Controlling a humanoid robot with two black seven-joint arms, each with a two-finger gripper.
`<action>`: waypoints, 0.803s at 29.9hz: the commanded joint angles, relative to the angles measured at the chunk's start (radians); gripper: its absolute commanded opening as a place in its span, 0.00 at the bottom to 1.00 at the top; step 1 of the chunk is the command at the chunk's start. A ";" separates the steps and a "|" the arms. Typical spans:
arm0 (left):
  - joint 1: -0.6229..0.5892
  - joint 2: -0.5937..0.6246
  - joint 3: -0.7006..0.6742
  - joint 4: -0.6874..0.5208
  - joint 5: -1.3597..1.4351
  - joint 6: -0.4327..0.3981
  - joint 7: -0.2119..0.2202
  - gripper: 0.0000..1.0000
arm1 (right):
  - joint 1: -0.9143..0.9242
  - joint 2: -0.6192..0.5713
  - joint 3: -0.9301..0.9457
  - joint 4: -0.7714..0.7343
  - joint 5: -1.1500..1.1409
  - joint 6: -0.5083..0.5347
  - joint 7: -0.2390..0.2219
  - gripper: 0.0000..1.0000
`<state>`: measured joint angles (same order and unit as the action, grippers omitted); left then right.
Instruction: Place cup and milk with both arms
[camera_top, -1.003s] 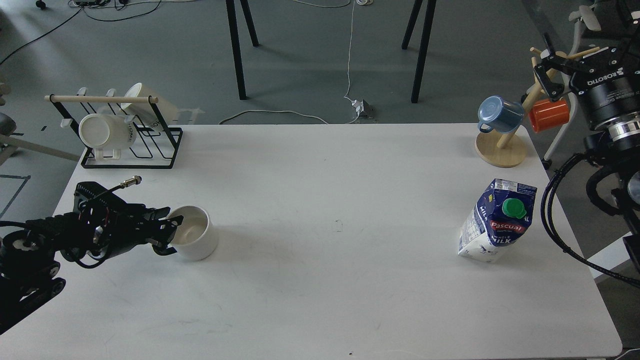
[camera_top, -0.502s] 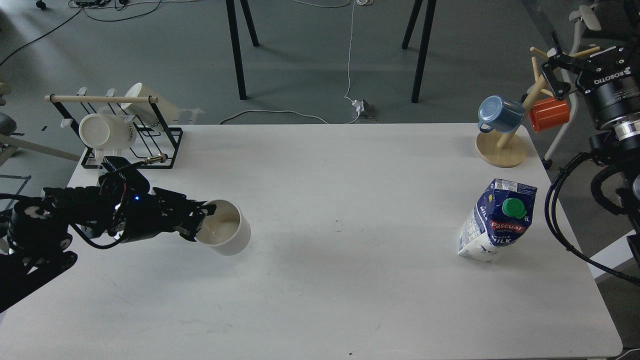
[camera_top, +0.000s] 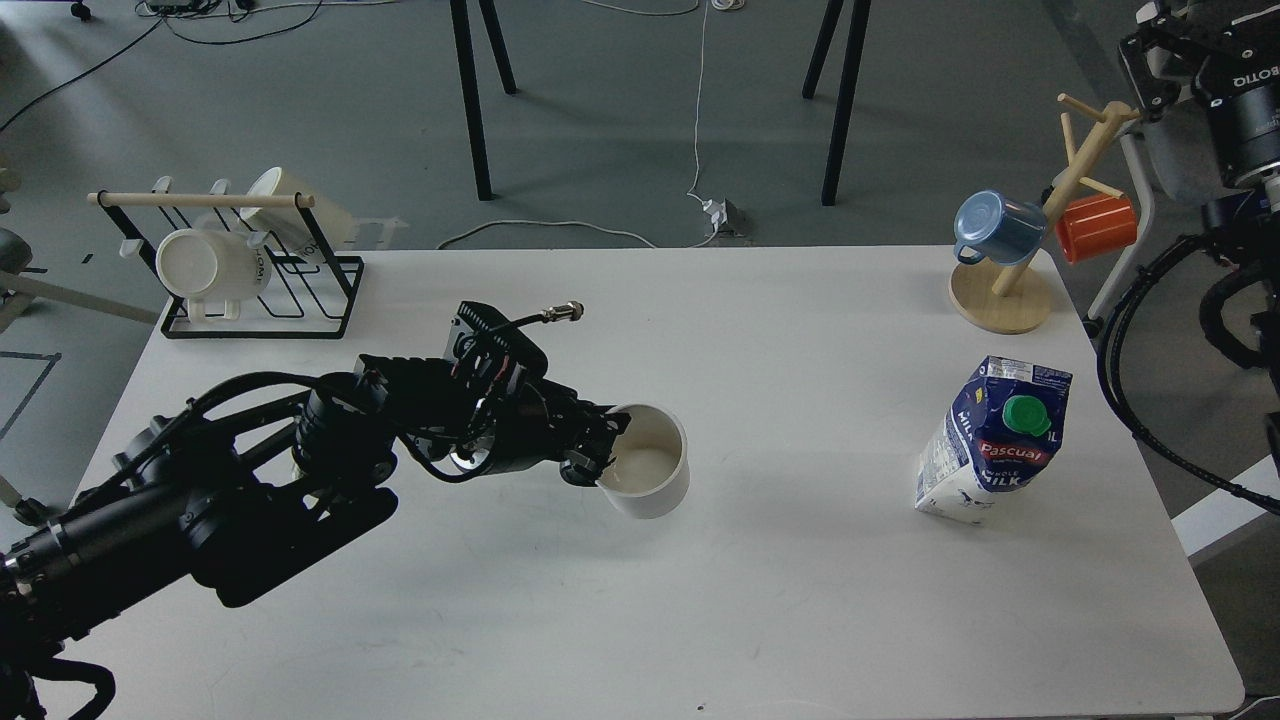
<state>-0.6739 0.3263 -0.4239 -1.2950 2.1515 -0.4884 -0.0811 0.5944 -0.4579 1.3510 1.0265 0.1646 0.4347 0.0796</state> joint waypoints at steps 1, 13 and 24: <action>0.005 -0.062 0.050 0.034 0.030 0.000 0.015 0.09 | 0.005 0.013 -0.003 0.006 0.001 -0.010 0.000 0.99; 0.017 -0.131 0.060 0.059 0.030 0.001 0.063 0.42 | -0.001 0.001 -0.003 0.010 0.003 -0.002 -0.003 0.99; 0.016 -0.069 -0.197 -0.018 -0.178 0.203 0.044 0.98 | -0.114 -0.050 0.011 0.098 0.004 0.054 -0.009 0.99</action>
<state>-0.6602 0.2247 -0.4828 -1.2882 2.1197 -0.3034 -0.0312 0.5361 -0.4831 1.3576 1.0896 0.1679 0.4775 0.0712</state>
